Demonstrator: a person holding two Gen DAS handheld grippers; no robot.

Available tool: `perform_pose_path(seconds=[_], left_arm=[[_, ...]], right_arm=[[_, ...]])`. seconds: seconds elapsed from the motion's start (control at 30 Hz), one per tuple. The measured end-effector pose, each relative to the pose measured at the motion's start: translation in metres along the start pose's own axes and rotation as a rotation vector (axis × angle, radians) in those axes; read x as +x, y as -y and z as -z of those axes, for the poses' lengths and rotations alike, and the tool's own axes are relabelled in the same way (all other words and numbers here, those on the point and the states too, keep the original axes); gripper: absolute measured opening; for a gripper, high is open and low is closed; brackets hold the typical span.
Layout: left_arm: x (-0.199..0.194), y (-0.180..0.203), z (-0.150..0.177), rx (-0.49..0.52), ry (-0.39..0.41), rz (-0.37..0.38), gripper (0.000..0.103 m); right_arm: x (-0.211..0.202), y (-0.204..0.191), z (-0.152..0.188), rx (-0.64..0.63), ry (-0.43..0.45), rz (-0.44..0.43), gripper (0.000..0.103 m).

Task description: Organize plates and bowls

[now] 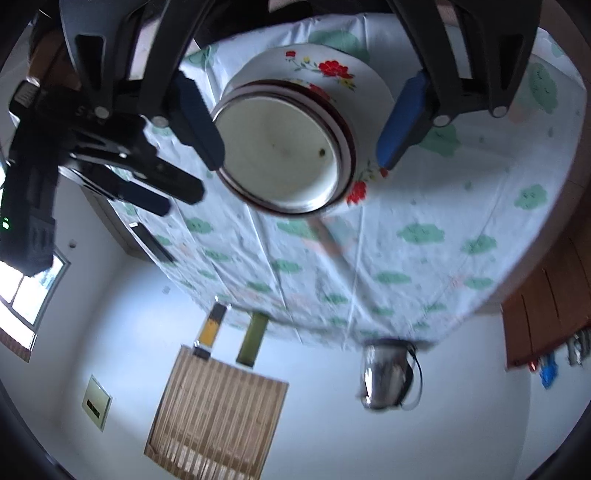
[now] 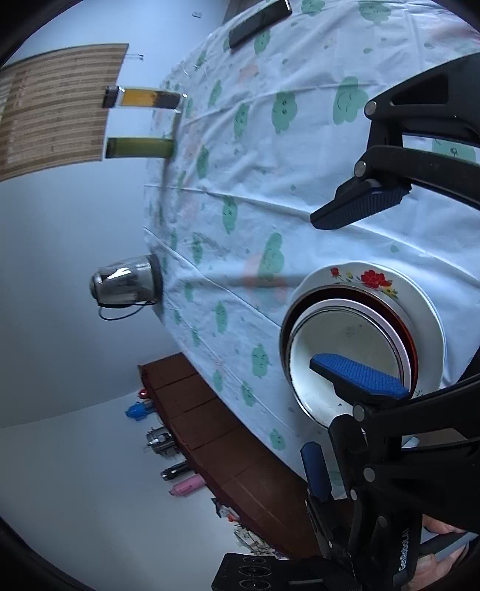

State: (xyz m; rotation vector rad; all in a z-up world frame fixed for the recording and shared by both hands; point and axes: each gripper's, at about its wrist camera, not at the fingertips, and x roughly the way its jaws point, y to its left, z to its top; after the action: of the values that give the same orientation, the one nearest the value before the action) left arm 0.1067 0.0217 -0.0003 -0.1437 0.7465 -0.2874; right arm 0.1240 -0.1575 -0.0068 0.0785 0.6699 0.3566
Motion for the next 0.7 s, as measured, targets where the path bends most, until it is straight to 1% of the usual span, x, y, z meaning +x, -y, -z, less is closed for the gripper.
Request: perform_pose_path(seconds=[0.03, 0.07, 0.1, 0.13, 0.17, 0.2, 0.27, 0.37, 0.53, 0.7], left_arm=[[-0.004, 0.004, 0.000, 0.016, 0.029, -0.027, 0.092], [-0.009, 0.008, 0.000, 0.036, 0.063, -0.051, 0.094], [-0.013, 0.013, 0.000, 0.052, 0.098, -0.072, 0.098], [-0.017, 0.017, 0.001, 0.064, 0.132, -0.095, 0.100], [-0.020, 0.020, 0.001, 0.072, 0.159, -0.105, 0.101], [-0.022, 0.021, 0.002, 0.074, 0.179, -0.106, 0.101], [-0.025, 0.021, 0.001, 0.074, 0.204, -0.101, 0.102], [-0.028, 0.021, -0.001, 0.068, 0.226, -0.104, 0.102], [-0.031, 0.018, -0.003, 0.048, 0.241, -0.109, 0.102], [-0.033, 0.017, -0.005, 0.039, 0.250, -0.117, 0.102]], right_arm=[[-0.006, 0.000, 0.000, -0.004, 0.022, 0.011, 0.072], [-0.014, -0.002, 0.001, -0.013, 0.054, 0.022, 0.072], [-0.022, -0.004, 0.001, -0.029, 0.095, 0.045, 0.072], [-0.028, -0.007, 0.002, -0.042, 0.123, 0.062, 0.072], [-0.038, -0.012, 0.004, -0.069, 0.170, 0.087, 0.073], [-0.043, -0.014, 0.005, -0.083, 0.196, 0.099, 0.074], [-0.055, -0.018, 0.008, -0.112, 0.267, 0.157, 0.074], [-0.068, -0.018, 0.008, -0.114, 0.329, 0.176, 0.076], [-0.077, -0.017, 0.007, -0.108, 0.368, 0.161, 0.080], [-0.078, -0.016, 0.008, -0.103, 0.368, 0.141, 0.080]])
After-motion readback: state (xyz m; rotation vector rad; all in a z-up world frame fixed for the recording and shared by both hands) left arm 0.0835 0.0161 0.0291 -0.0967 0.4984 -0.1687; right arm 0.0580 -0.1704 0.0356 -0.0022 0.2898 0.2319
